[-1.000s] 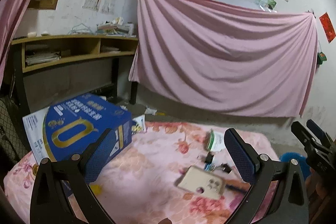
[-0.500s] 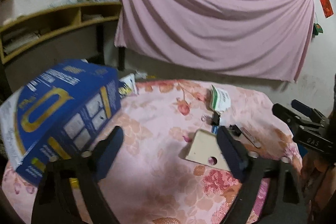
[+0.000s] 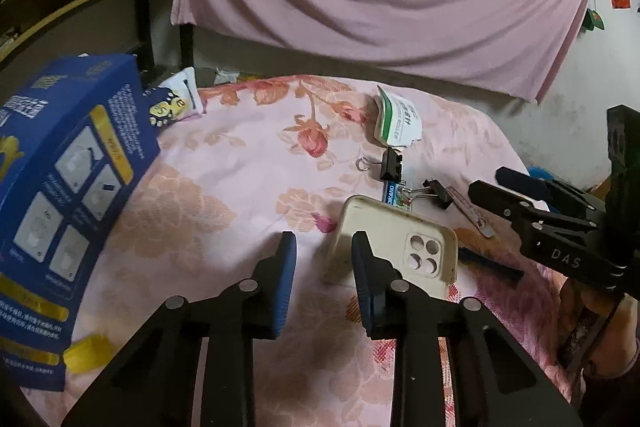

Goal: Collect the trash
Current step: 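Grasp the beige phone case with the left tool while the right tool grasps the white sachet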

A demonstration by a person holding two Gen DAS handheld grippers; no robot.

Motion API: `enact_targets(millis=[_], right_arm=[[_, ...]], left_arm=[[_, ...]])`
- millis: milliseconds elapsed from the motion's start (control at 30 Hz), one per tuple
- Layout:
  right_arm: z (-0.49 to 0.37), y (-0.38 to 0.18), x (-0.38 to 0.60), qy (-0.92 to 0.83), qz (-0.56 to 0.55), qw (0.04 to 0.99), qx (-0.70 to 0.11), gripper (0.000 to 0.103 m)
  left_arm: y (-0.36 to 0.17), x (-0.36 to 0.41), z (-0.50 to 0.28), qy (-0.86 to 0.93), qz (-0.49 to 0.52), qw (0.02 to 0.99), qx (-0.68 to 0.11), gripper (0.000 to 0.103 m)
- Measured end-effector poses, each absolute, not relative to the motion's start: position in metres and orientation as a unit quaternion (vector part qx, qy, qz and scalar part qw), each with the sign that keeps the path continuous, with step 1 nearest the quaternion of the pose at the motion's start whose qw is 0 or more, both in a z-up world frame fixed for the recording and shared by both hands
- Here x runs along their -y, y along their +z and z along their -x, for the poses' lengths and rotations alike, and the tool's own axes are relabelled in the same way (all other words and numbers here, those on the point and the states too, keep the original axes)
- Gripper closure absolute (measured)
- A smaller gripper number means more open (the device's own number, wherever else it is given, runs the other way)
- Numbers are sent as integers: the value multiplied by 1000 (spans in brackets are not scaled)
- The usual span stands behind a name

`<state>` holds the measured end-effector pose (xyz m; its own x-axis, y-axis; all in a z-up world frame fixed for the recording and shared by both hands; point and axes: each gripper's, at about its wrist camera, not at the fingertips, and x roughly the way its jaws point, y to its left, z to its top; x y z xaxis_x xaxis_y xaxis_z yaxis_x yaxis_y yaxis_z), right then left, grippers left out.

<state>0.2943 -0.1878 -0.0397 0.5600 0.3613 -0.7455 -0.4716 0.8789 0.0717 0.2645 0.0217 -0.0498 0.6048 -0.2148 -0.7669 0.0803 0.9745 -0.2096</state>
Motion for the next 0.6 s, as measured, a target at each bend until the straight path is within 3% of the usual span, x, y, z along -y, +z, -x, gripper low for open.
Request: enact_targets(millis=[133,267,367,400,600], right_arm=[[-299,-46,185,248,70,866,-429,61],[-306,-55,185,258,56,850,-456,66],[-308,-56,187,259,50,847,-461,81],[-308,-56,187,261,50,847,-461,91],[-302,-51,181,260,72,856,-442,92]], left_arm=[[-52,-21,-271,-96,80,885,-448,92],[-53,-19,-273,-97,76,885,-449,99],[-53,-19,-273,-97,77,886,-446,102],[-52,-18,-272,-95,72,888,-443,102],[-42,-8,-263,-78,38,905,-416,102]])
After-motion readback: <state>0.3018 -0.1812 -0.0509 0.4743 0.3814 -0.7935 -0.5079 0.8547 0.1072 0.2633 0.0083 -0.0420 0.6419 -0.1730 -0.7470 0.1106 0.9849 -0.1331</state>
